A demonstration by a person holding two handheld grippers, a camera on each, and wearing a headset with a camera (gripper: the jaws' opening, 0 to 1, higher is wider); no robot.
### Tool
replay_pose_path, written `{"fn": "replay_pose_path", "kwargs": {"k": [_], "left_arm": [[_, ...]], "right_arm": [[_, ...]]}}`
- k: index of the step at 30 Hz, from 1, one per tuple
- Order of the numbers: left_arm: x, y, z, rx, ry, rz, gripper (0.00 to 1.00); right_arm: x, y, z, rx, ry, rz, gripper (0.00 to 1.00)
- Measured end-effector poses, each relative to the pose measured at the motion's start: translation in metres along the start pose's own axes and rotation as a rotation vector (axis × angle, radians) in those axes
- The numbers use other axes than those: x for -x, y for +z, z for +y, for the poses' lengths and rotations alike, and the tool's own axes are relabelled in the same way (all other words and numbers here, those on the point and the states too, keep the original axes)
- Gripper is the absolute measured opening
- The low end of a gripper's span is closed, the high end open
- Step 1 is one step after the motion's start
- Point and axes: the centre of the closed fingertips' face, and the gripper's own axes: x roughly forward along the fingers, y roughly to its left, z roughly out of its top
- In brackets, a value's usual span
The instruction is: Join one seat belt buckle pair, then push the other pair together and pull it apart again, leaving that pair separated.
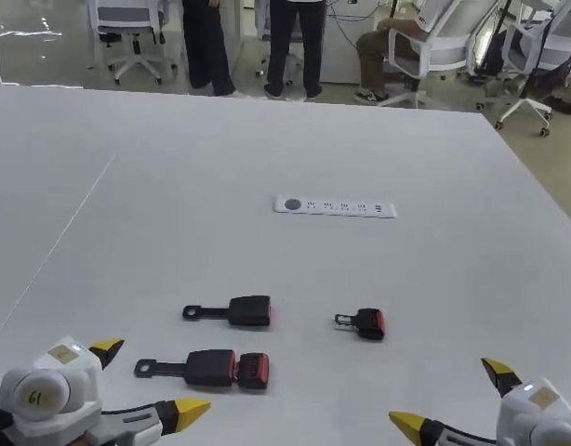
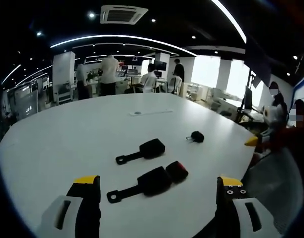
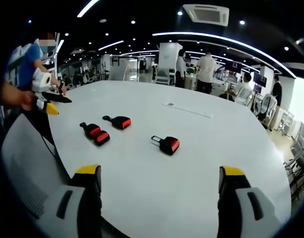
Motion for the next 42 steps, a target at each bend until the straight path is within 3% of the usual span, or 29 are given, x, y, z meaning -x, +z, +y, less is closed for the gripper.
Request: {"fn": "replay_pose_path", "kwargs": {"k": [16, 28, 35, 42], "left_arm": [[-0.0034, -0.0020, 0.0074, -0.007, -0.006, 0.007, 1.00], [-0.0017, -0.0001, 0.0014, 0.000, -0.002, 0.006, 1.00], [-0.0048, -0.0030, 0.0091, 0.006, -0.001, 0.004, 1.00], [-0.0077, -0.0036, 0.0058, 0.005, -0.011, 0.009, 0.99]], "right_arm": [[0.0010, -0.0003, -0.0026, -0.001, -0.006, 0.004, 0.99], [0.0000, 0.0002, -0.0036, 0.001, -0.006, 0.004, 0.99], [-0.0014, 0.0009, -0.0053, 0.001, -0.008, 0.003, 0.99], [-0.0022, 0.0029, -0.0067, 0.003, -0.011, -0.001, 0.99]]}}
